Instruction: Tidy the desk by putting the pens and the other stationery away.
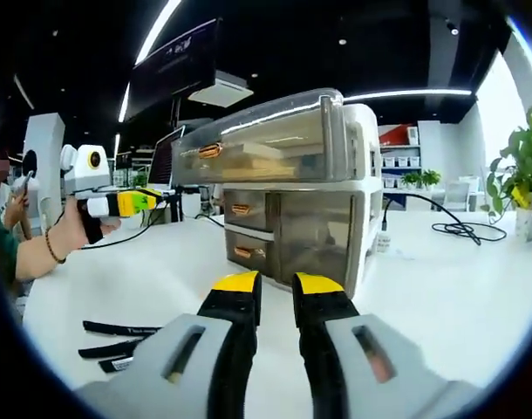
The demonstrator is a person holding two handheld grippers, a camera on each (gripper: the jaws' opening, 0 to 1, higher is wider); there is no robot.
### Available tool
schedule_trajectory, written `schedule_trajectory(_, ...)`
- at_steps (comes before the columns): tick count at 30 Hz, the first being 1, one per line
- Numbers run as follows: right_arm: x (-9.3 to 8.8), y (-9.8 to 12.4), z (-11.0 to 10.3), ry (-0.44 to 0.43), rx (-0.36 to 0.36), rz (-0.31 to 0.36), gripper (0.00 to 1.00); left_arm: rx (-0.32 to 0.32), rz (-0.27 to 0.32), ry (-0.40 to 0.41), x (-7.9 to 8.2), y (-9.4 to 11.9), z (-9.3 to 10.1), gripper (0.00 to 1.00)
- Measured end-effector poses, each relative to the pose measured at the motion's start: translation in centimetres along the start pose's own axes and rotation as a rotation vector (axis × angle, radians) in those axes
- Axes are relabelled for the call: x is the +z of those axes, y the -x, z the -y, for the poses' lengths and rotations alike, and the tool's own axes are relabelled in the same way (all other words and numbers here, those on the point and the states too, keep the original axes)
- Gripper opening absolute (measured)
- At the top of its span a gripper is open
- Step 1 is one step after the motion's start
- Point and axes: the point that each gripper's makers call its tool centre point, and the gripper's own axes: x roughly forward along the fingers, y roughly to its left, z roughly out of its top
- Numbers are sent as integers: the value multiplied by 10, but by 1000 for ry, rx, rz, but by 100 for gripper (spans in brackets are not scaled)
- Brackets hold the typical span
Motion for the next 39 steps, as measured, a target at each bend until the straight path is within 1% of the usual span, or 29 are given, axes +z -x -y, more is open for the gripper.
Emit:
schedule_trajectory(2, -2, -2, -4, 23, 11, -9, 19, 15, -16, 19, -6, -1, -3, 9)
schedule_trajectory(5, 1, -2, -9, 45, 22, -2, 19, 17, -11, 19, -9, -4, -2, 10)
schedule_trajectory(7, 6, -1, -14, 73, 31, 12, 20, 15, -16, 18, -12, -6, -2, 10)
schedule_trajectory(9, 16, 0, -18, 123, 41, 42, 20, 15, -27, 21, -16, -8, -3, 11)
schedule_trajectory(10, 22, 1, -22, 150, 45, 61, 20, 19, -28, 24, -18, -8, -6, 11)
schedule_trajectory(13, 55, 10, -30, 287, 15, 168, 20, 43, -34, 54, -23, -8, -14, 11)
schedule_trajectory(17, 90, 15, -45, 425, -8, 233, 20, 69, -39, 92, -28, -7, -25, 11)
schedule_trajectory(19, 104, 14, -52, 496, -13, 251, 20, 77, -40, 98, -29, -7, -27, 11)
schedule_trajectory(22, 115, 5, -59, 617, -9, 221, 21, 95, -41, 91, -30, -6, -31, 12)
schedule_trajectory(25, 118, -5, -64, 751, -14, 174, 21, 98, -35, 81, -29, -7, -31, 19)
schedule_trajectory(26, 116, -11, -65, 834, -21, 136, 21, 100, -37, 77, -29, -8, -31, 22)
schedule_trajectory(27, 115, -14, -66, 876, -27, 118, 21, 104, -42, 72, -30, -8, -32, 23)
schedule_trajectory(29, 111, -21, -66, 1000, -45, 66, 20, 113, -51, 53, -31, -8, -33, 23)
schedule_trajectory(30, 109, -24, -65, 1042, -61, 45, 20, 117, -54, 44, -31, -8, -34, 23)
schedule_trajectory(33, 105, -31, -65, 1158, -75, 5, 20, 126, -60, 29, -32, -8, -35, 27)
schedule_trajectory(36, 105, -36, -65, 1305, -117, -29, 19, 130, -67, 37, -35, -9, -36, 29)
schedule_trajectory(37, 105, -37, -64, 1336, -138, -38, 19, 132, -74, 41, -36, -9, -36, 29)
schedule_trajectory(39, 102, -40, -66, 1360, -136, -46, 18, 134, -86, 44, -38, -9, -37, 29)
